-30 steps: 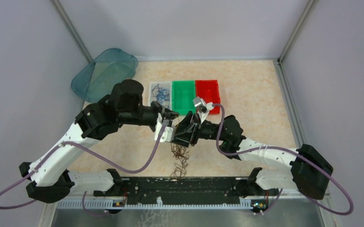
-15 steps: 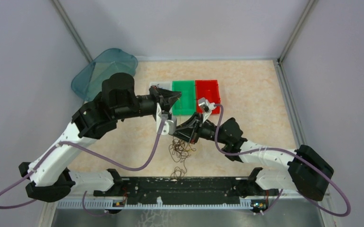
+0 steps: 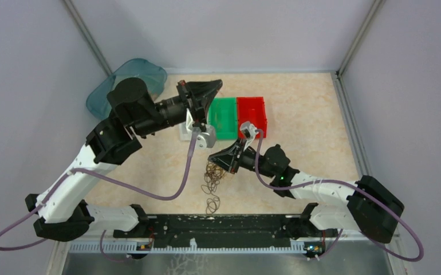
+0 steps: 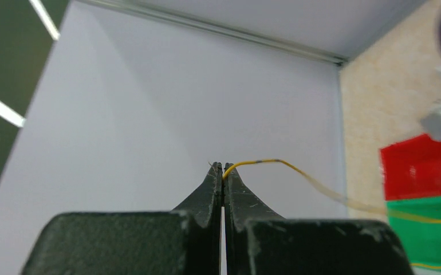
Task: Untangle the cables
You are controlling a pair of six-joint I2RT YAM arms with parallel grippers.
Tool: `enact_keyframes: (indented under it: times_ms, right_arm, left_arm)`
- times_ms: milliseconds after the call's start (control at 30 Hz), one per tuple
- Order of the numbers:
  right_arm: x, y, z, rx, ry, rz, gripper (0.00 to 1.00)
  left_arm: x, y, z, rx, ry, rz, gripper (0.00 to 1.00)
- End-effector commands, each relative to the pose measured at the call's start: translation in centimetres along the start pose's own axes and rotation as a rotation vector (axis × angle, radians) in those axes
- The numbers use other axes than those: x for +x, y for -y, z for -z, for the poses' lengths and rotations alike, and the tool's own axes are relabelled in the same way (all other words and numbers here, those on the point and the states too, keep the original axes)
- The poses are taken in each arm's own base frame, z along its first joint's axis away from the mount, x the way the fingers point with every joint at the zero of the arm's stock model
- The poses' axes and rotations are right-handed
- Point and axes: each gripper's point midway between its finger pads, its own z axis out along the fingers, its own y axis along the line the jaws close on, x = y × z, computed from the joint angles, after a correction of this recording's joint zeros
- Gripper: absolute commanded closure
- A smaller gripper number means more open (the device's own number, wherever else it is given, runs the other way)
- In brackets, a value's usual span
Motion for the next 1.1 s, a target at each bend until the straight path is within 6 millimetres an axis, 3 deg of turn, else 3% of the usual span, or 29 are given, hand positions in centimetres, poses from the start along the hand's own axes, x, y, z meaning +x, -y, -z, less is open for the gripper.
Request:
enact_keyframes:
  times_ms: [0, 233, 333, 400, 567, 833, 1067]
  right_arm:
    - [2.1, 3.9, 0.7, 0.161, -0.059, 0.048, 0.87]
    - [3.6, 7.4, 2.5, 0.32, -0.074, 0.091, 0.86]
    - [4.3, 8.2, 3.2, 0.354, -0.076, 0.09, 0.85]
    - [4.2, 8.4, 3.5, 0.372, -0.063, 0.089, 0.76]
    - [1.6, 7.4, 3.8, 0.379, 0.003, 0.11, 0.54]
    - [-2.7, 5.3, 4.8, 0.38, 0.068, 0.201, 0.35]
    - [-8.2, 3.0, 7.6, 0.429, 0.183, 0.312, 0.26]
  left_arm:
    - [-2.8, -10.0, 2.6, -0.332, 0.044, -0.136, 1.0]
    - [-3.9, -14.8, 4.0, -0.475, 0.04, -0.201, 1.0]
    - [-4.2, -15.4, 4.2, -0.488, 0.045, -0.219, 1.0]
    - [-4.2, -15.0, 4.1, -0.469, 0.048, -0.213, 1.0]
    - [-3.3, -11.7, 2.7, -0.382, 0.05, -0.162, 1.0]
    - [-2.5, -6.4, 0.8, -0.254, 0.091, 0.0, 1.0]
    - [-0.8, 2.2, -0.2, -0.008, 0.073, -0.037, 1.0]
